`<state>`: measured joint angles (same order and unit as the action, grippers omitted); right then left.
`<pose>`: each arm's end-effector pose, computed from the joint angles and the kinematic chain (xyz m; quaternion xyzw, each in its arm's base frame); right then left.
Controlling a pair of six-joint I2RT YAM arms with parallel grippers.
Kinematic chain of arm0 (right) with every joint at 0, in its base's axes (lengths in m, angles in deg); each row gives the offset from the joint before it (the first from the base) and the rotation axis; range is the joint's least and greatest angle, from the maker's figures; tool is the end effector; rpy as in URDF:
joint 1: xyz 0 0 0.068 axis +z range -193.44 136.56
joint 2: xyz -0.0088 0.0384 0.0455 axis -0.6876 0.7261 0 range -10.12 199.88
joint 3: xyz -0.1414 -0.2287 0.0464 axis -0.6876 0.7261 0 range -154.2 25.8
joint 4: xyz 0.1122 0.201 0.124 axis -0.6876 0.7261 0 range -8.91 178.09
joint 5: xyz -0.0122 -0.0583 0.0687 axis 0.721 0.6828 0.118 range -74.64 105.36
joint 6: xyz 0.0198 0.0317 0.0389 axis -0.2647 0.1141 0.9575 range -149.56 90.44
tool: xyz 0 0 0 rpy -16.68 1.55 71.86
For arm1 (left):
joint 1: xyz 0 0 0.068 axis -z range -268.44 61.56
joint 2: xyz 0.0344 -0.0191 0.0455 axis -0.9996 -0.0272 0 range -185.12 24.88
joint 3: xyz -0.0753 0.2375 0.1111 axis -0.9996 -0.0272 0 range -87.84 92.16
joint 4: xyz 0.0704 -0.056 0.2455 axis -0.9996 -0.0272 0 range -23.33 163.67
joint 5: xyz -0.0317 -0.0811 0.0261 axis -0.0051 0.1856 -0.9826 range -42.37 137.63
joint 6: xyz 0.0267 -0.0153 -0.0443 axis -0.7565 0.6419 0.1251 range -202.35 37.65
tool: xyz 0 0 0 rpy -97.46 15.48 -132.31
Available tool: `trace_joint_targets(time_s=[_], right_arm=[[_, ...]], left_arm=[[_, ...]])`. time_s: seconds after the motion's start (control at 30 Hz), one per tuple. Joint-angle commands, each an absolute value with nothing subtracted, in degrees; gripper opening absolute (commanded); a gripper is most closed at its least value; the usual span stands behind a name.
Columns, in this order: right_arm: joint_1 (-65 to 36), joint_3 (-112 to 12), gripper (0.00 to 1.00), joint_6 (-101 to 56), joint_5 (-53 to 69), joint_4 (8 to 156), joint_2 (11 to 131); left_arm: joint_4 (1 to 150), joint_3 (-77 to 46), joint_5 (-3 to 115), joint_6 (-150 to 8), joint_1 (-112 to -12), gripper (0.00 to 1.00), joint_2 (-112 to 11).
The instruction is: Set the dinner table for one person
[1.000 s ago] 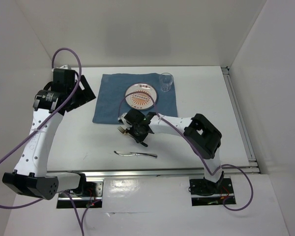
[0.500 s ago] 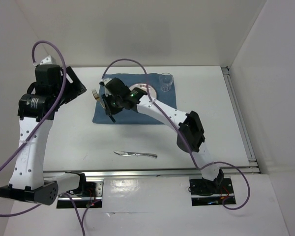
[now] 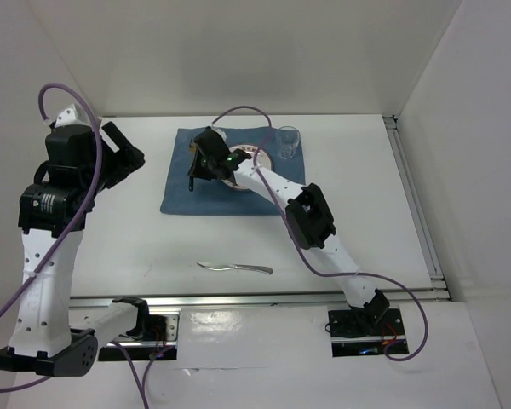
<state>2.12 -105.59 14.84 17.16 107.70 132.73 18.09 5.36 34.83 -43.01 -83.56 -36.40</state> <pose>0.3991 0.4053 0.2155 -0.0022 0.8989 0.2994 0.3197 0.1690 -0.0065 0.4819 -0.3046 0.7764 -0.1182 0.5390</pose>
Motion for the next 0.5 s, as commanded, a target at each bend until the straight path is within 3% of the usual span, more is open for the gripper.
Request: trace_joint_targets(time_s=[0.0, 0.23, 0.47], right_arm=[[2.3, -111.8, 0.00, 19.9, 21.1, 102.6, 136.0], [1.0, -109.1, 0.00, 27.4, 21.0, 97.1, 138.2], [-1.2, -111.3, 0.00, 27.9, 20.5, 100.8, 141.2]], left_arm=[[19.1, 4.0, 36.6, -42.4, -83.8, 0.89, -36.7], [18.6, 2.9, 38.0, -42.9, -83.8, 0.89, -36.7], [18.0, 2.3, 36.1, -43.4, -83.8, 0.89, -36.1]])
